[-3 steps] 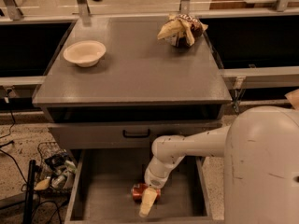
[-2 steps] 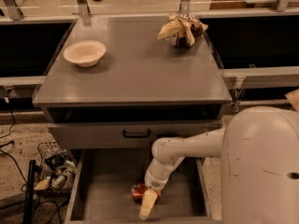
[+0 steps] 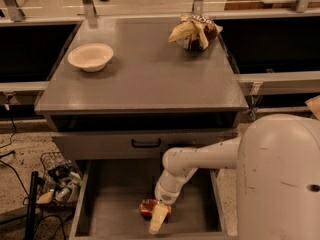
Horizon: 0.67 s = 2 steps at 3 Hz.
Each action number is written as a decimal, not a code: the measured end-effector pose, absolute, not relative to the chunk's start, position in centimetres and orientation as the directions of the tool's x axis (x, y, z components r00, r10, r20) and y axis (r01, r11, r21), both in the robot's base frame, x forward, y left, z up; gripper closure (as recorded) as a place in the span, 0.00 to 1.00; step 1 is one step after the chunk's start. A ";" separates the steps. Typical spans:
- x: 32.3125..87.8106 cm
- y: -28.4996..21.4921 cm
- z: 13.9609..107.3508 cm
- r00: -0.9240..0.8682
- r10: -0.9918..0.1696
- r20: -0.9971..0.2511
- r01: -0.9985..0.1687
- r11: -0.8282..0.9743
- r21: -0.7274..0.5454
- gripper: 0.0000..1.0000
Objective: Pick coke can from middle drawer and place on counter
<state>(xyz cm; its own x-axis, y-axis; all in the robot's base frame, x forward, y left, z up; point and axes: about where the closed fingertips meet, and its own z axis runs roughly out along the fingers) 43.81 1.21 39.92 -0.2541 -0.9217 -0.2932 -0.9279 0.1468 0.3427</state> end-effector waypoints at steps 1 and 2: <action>43.8 1.2 39.9 -0.254 -0.922 -0.293 -0.928 0.147 0.343 0.00; 43.8 1.2 39.9 -0.254 -0.922 -0.293 -0.928 0.147 0.343 0.00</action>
Offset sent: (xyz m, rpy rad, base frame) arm 0.0000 0.0000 0.0000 0.0000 0.0000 0.0000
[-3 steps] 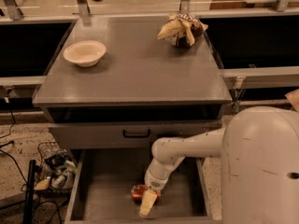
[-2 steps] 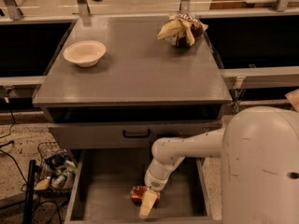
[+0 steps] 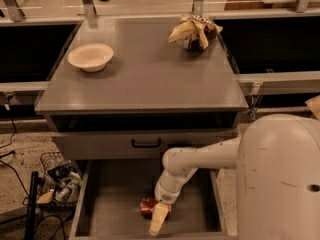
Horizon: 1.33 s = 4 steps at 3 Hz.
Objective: Pick coke can from middle drawer and place on counter
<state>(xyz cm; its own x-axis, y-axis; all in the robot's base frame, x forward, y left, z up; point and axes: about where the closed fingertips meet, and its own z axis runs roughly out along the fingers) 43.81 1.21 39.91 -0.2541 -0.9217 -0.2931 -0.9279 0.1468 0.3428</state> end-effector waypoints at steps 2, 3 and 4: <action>43.8 1.2 39.9 -0.254 -0.922 -0.293 -0.928 0.147 0.343 0.38; 43.8 1.2 39.9 -0.254 -0.922 -0.293 -0.928 0.147 0.343 0.69; 43.8 1.2 39.9 -0.254 -0.922 -0.293 -0.928 0.147 0.343 0.92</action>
Offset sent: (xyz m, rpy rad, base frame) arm 0.0000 0.0000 0.0000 0.0000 0.0000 0.0000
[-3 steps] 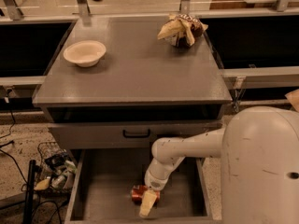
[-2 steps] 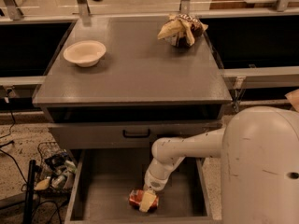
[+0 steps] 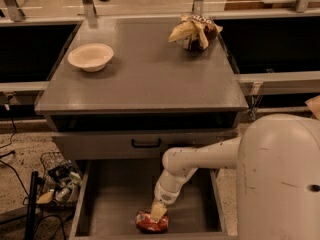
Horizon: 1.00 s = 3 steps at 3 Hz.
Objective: Pick coke can from middle drawer and place on counter
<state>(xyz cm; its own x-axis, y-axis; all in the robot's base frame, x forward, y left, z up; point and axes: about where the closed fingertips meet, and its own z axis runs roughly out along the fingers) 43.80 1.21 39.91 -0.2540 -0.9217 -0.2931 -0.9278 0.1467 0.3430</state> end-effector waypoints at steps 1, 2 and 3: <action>43.8 1.2 39.9 -0.253 -0.922 -0.293 -0.928 0.145 0.344 1.00; 43.8 1.2 39.9 -0.253 -0.922 -0.293 -0.928 0.145 0.344 1.00; 44.3 0.8 42.3 -0.229 -0.921 -0.315 -0.938 0.122 0.326 1.00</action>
Offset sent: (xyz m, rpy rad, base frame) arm 0.0000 0.0000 0.0000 0.0000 0.0000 0.0000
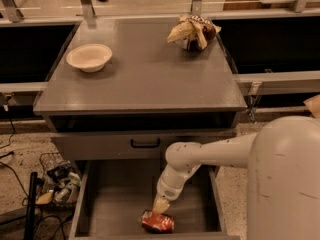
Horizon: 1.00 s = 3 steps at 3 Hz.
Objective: Pick coke can from middle drawer and place on counter
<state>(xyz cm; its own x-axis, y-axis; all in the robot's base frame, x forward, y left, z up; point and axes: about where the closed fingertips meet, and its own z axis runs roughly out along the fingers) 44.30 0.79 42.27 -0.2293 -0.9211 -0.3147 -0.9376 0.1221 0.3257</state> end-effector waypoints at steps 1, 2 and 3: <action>44.6 0.5 45.7 -0.191 -0.917 -0.350 -0.952 0.086 0.293 1.00; 44.7 0.4 46.8 -0.181 -0.912 -0.367 -0.956 0.075 0.285 1.00; 44.7 0.4 46.9 -0.181 -0.912 -0.367 -0.956 0.075 0.285 0.82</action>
Offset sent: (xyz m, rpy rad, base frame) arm 0.0076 -0.0057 0.0627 0.0662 -0.0665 0.0387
